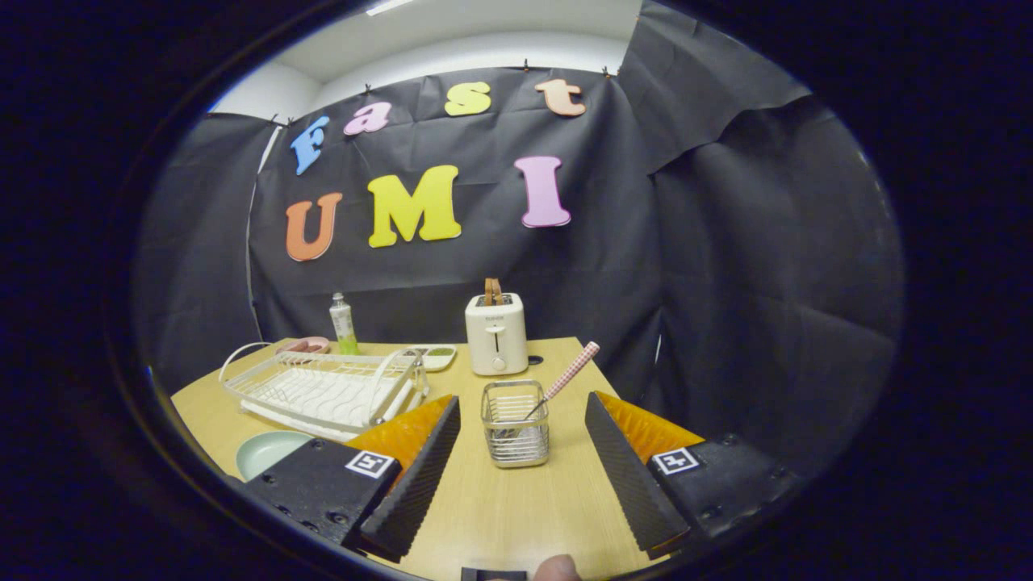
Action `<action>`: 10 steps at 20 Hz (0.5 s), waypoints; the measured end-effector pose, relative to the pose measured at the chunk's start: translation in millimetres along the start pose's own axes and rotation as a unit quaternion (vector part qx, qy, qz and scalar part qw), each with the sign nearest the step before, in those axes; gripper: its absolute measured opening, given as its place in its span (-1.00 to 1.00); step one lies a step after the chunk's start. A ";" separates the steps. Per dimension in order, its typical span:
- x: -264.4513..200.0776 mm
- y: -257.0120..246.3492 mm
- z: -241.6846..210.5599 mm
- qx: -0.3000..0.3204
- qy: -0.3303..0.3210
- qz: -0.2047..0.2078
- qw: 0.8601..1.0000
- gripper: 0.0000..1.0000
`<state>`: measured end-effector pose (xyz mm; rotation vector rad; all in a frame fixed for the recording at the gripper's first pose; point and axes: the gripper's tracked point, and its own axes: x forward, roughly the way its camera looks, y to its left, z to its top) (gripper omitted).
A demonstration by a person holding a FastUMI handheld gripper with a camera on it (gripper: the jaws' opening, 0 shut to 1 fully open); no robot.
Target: Take the plate from the dish rack, then take the spoon from the basket and place it into the plate.
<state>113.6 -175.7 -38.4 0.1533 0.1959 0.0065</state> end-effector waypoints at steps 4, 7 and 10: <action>60.9 -23.1 6.5 0.017 -0.002 0.002 1.000 1.00; 100.5 -27.1 0.6 0.022 0.023 0.012 0.999 0.98; 124.4 -30.9 -1.9 0.033 0.035 0.012 0.999 0.88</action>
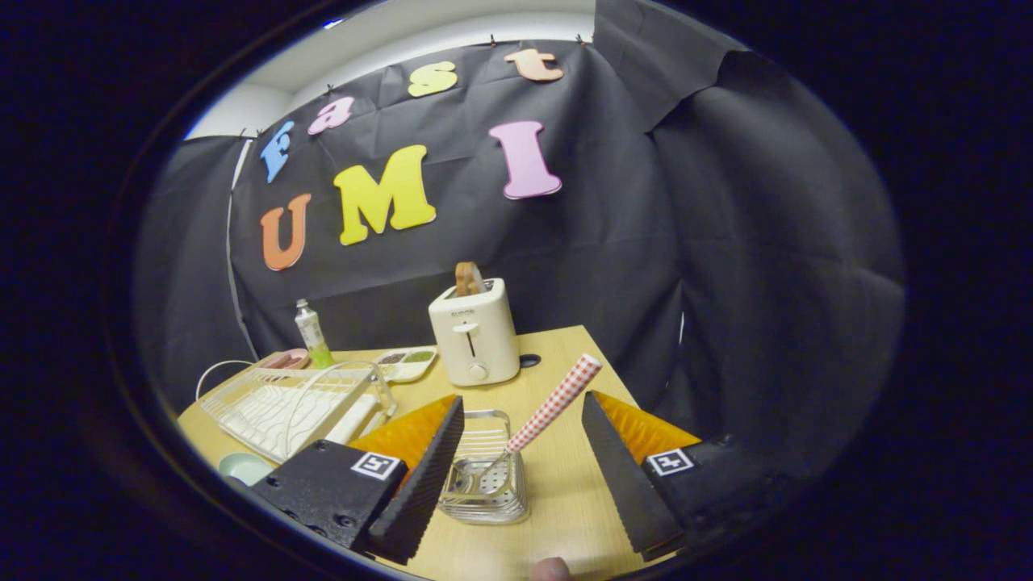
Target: Take the plate from the dish rack, then take the spoon from the basket and place it into the plate.
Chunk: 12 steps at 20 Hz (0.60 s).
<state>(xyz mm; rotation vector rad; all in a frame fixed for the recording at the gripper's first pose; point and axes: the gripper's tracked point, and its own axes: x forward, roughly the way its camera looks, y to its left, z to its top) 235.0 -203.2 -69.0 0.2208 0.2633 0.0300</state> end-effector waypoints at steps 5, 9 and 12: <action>5.7 7.2 11.6 0.003 -0.014 0.010 1.000 0.39; -8.0 23.8 15.4 0.025 -0.021 0.022 0.999 -0.48; -20.3 33.3 17.0 0.032 -0.022 0.021 0.999 -0.68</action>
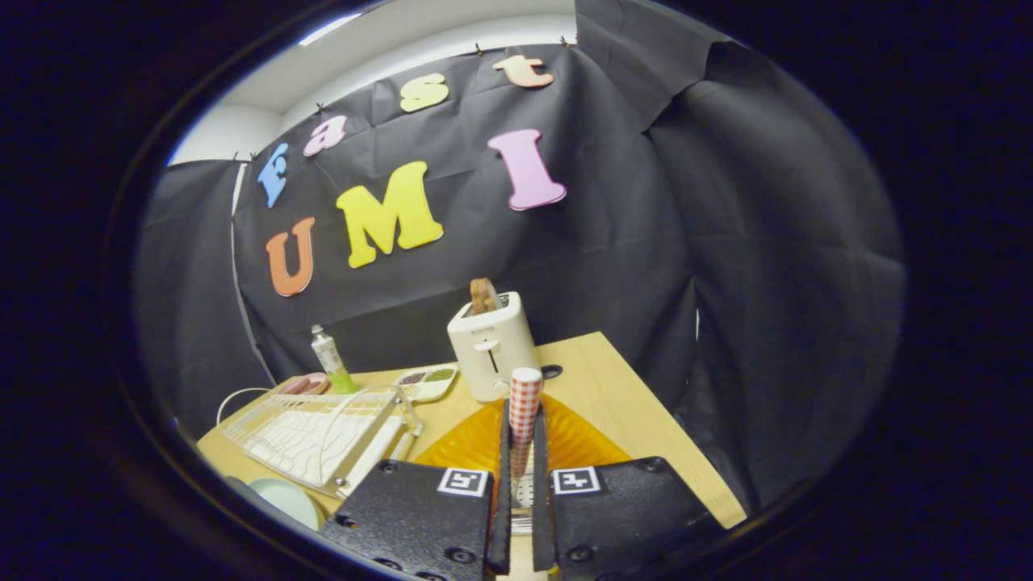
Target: Take the plate from the dish rack, then take the spoon from the basket and place it into the plate.
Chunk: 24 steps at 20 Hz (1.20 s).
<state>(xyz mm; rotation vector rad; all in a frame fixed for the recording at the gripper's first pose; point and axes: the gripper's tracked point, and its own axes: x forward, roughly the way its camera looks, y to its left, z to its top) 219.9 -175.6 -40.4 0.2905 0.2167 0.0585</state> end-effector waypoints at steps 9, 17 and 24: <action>-39.2 39.1 81.4 -0.055 -0.103 -0.056 0.992 -0.84; -121.7 159.7 66.0 -0.084 -0.125 0.002 0.989 -0.83; -146.9 251.0 -5.6 -0.069 -0.090 0.053 0.992 -0.84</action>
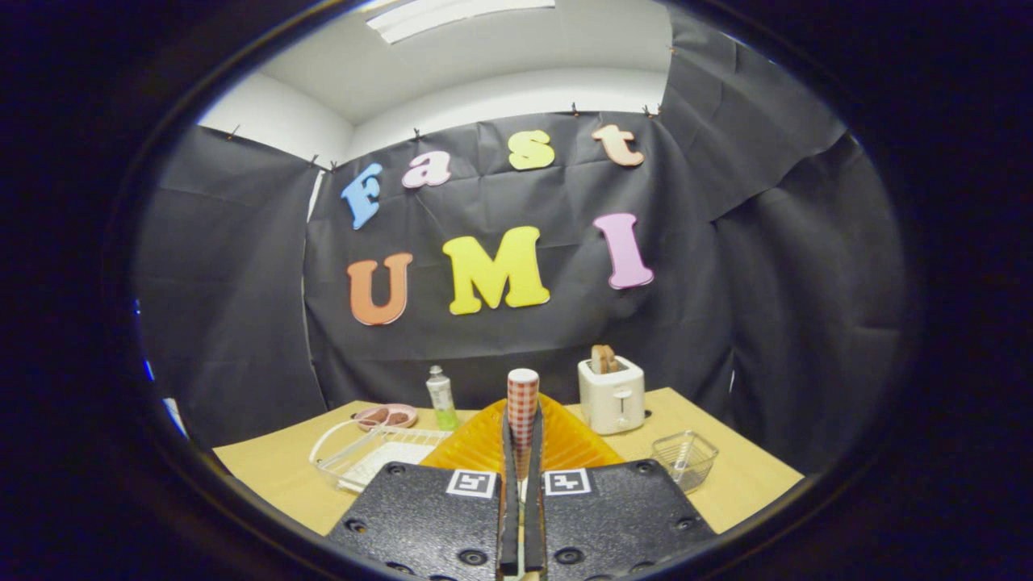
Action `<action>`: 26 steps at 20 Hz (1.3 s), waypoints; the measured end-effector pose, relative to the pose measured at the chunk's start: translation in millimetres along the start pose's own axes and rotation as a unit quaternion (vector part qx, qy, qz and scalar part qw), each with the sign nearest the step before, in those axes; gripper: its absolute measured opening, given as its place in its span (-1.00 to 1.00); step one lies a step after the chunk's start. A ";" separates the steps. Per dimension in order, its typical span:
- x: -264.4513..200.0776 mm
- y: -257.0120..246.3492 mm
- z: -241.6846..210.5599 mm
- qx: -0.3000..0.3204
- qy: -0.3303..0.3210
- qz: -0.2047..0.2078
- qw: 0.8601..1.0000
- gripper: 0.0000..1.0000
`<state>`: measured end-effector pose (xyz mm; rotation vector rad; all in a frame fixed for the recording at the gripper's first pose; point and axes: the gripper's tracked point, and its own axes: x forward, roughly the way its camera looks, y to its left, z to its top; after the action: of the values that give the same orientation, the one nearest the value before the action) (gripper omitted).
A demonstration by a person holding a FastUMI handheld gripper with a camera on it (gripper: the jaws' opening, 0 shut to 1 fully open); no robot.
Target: Take the plate from the dish rack, then take the spoon from the basket and place it into the plate.
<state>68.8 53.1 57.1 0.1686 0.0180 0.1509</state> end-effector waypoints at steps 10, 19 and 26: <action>12.2 76.7 -96.6 0.022 0.048 0.021 0.998 -0.83; 15.3 78.5 -127.1 0.030 0.068 0.015 0.997 -0.74; 6.6 59.1 -113.0 -0.008 0.034 -0.012 0.999 0.23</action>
<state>63.2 130.4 -44.3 0.1463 0.0866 0.1323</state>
